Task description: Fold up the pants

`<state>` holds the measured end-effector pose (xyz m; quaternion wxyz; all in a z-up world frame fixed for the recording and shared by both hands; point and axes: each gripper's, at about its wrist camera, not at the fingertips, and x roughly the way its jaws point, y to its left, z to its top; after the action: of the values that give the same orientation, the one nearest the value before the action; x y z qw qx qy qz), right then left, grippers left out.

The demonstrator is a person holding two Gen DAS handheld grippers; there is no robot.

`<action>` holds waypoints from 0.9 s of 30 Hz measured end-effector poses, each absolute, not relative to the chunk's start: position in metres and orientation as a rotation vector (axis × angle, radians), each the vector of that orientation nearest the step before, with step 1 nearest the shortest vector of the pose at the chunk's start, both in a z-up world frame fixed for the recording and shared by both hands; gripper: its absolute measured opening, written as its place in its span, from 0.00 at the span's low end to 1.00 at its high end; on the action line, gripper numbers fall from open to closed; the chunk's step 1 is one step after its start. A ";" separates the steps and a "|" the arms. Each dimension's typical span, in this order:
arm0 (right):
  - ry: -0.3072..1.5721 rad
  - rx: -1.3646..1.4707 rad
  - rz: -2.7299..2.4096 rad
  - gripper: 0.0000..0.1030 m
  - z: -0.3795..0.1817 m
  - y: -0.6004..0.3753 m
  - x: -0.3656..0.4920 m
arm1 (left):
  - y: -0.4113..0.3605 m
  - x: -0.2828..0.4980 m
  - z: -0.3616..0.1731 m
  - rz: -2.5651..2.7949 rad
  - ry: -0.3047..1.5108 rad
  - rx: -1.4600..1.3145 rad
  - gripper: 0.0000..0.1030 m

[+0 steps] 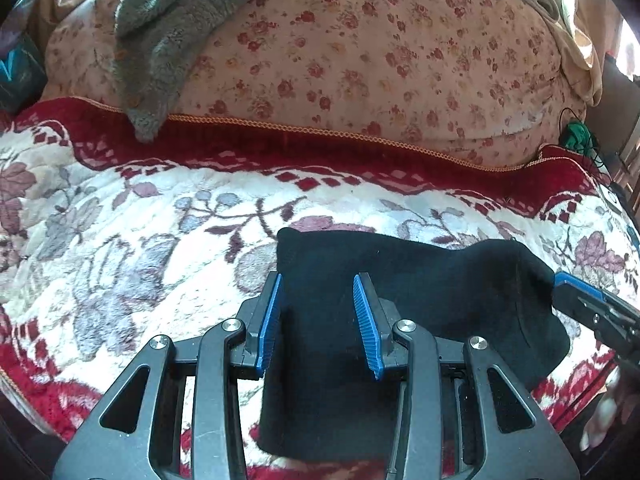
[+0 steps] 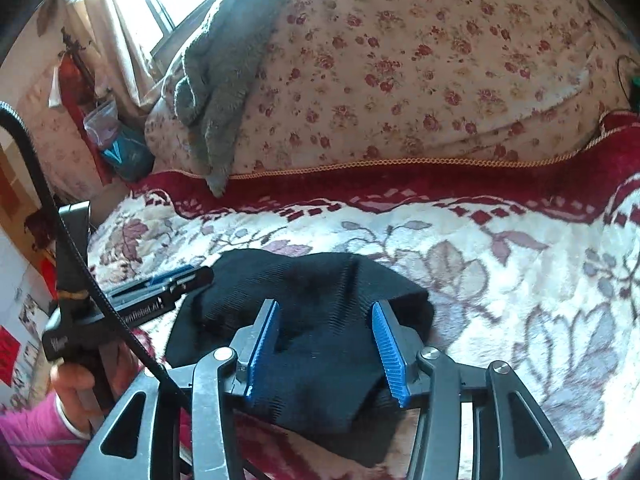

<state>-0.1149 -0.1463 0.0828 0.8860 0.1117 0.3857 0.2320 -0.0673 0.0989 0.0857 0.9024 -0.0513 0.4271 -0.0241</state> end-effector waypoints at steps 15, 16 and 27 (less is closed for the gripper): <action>0.682 0.171 0.502 0.45 0.119 -0.135 -0.134 | 0.104 -0.081 0.094 -0.027 0.856 -0.106 0.35; 0.689 0.173 0.509 0.45 0.117 -0.134 -0.134 | 0.104 -0.082 0.094 -0.026 0.855 -0.103 0.35; 0.826 0.298 0.471 0.63 0.072 -0.162 -0.118 | 0.125 -0.086 0.082 -0.034 0.897 -0.167 0.35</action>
<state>-0.1177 -0.1616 0.0724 0.8784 0.1429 0.3961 0.2259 -0.0858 0.1255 0.0822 0.8977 -0.0809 0.4329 -0.0166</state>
